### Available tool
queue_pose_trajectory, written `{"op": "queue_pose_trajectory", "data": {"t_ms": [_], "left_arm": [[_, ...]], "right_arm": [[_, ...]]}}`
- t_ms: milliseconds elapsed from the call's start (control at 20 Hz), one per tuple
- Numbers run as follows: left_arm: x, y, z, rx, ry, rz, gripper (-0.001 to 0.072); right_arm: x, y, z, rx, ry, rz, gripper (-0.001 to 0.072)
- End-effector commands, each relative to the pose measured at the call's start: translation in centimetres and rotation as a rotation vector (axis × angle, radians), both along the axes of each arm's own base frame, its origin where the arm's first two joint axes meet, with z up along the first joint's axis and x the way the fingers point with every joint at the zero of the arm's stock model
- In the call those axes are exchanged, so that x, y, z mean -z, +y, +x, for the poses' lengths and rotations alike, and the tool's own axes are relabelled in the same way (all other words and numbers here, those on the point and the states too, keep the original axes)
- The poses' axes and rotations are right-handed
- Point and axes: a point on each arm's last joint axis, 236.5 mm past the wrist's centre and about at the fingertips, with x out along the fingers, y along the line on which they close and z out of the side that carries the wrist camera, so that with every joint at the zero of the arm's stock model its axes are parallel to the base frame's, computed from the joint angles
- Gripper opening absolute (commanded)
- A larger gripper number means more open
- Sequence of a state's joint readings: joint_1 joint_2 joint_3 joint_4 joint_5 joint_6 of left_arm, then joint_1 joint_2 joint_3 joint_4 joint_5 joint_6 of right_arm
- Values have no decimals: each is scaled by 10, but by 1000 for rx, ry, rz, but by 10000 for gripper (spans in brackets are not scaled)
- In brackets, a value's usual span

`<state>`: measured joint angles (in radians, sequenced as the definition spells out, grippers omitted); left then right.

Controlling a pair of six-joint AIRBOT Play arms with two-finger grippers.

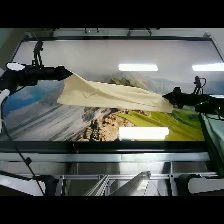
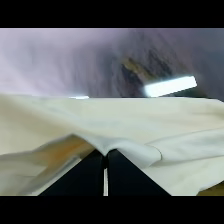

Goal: Fold the shirts.

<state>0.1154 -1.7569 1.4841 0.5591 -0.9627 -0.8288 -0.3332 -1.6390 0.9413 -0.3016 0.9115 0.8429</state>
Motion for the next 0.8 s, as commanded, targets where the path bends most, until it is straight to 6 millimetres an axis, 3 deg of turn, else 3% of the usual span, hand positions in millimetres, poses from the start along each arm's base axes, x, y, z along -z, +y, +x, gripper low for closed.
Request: {"op": "queue_pose_trajectory", "data": {"t_ms": [0,50,100,150,200,350,400,500,600,750], "left_arm": [[23,-14,13,95,44,-31,32],[24,-18,12,132,56,-43,34],[24,-22,10,166,67,-53,103],[23,-26,8,190,89,-69,306],[20,-26,8,200,109,-86,340],[-8,-11,9,223,105,-108,340],[-22,-1,13,211,92,-111,341],[-47,23,16,174,86,-123,340],[-60,44,13,135,110,-142,340],[-56,62,2,97,156,-165,338]], "right_arm": [[23,-11,7,19,9,-50,19],[23,-11,7,17,5,-55,19],[22,-11,7,10,-4,-61,40],[20,-11,7,3,-12,-64,181],[15,-10,6,-15,-25,-58,361],[-17,-17,-8,-179,-69,-78,444],[-22,-31,-13,-192,-39,-113,608],[-18,-62,-20,-179,43,-196,645],[-4,-77,-29,-173,115,-251,648],[20,-59,-36,-199,193,-191,688]]}}
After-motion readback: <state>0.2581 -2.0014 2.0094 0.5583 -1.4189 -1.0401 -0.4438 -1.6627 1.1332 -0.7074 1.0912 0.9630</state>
